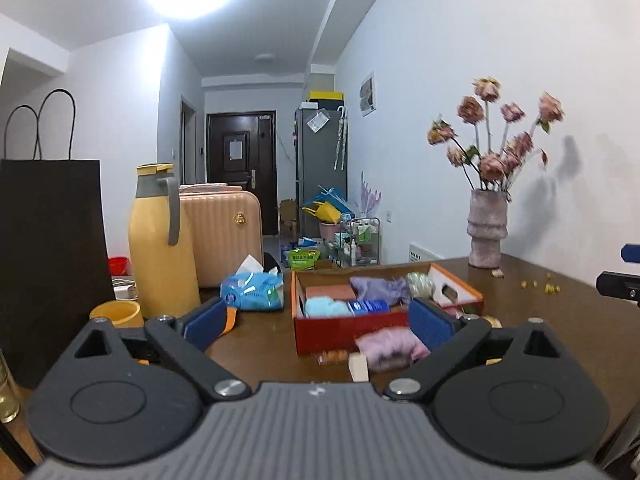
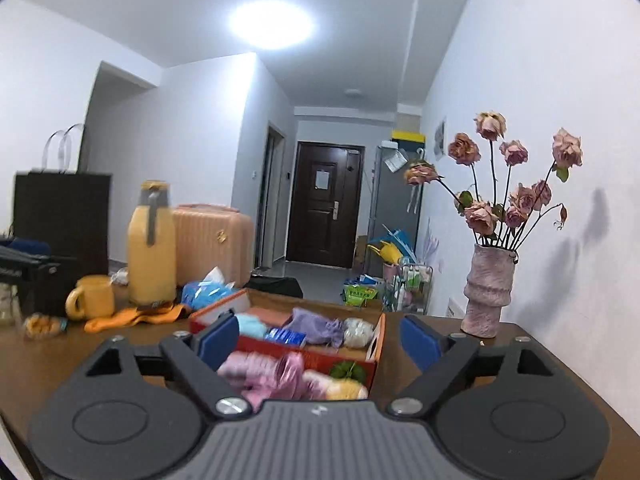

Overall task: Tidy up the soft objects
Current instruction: 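Withdraw the left tool from the box back toward the table items, then lower the left tool onto the pink satin bow scrunchie and close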

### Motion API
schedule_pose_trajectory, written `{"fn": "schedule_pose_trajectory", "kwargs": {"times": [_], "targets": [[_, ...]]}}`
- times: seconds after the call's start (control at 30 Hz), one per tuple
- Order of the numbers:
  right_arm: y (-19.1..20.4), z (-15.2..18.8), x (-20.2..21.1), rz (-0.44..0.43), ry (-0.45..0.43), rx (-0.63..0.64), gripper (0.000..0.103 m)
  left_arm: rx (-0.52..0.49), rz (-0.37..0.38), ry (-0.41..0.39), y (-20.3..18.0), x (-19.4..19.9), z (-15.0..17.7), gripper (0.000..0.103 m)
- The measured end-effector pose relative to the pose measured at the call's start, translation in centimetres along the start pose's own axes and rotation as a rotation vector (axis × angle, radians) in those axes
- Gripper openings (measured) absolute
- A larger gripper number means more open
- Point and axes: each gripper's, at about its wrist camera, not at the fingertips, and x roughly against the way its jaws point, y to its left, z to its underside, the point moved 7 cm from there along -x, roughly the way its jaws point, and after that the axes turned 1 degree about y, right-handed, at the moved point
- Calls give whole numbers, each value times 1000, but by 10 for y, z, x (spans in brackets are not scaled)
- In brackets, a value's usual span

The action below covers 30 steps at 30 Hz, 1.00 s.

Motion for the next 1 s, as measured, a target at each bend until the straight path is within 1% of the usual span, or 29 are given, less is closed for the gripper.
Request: {"fn": "schedule_pose_trajectory", "kwargs": {"times": [0.03,0.1,0.17,0.23,0.27,0.33,0.47,0.6,0.73,0.77,0.83,0.87,0.9,0.97,1.0], "targets": [[6,9,7,-3,-6,5,90,5,4,1,-4,5,10,102],[15,29,18,-3,-5,-7,92,35,9,27,-11,10,32,102],[19,50,21,-17,31,-63,92,64,33,81,-19,10,57,102],[19,65,19,-28,71,-125,92,51,43,130,-26,7,74,102],[19,71,16,-34,93,-147,92,36,45,146,-29,4,78,102],[20,78,10,-42,119,-142,92,24,48,163,-33,-5,81,102],[17,82,-9,-13,135,-129,92,51,68,191,-35,-33,77,102],[10,80,-40,-33,161,-151,90,57,100,230,-45,-65,78,102],[1,76,-77,-44,183,-171,89,89,180,271,-60,-107,76,100],[-2,75,-89,-48,194,-184,89,99,195,286,-64,-122,77,98],[-8,73,-116,-51,212,-208,87,110,210,323,-71,-149,81,89],[-11,72,-128,-44,225,-217,85,117,218,342,-75,-163,82,82],[-14,70,-142,-40,237,-225,83,132,230,357,-77,-176,84,79],[-17,68,-166,-46,241,-244,82,191,265,401,-78,-202,87,79],[-18,68,-175,-49,246,-254,79,222,282,418,-78,-211,87,79]]}}
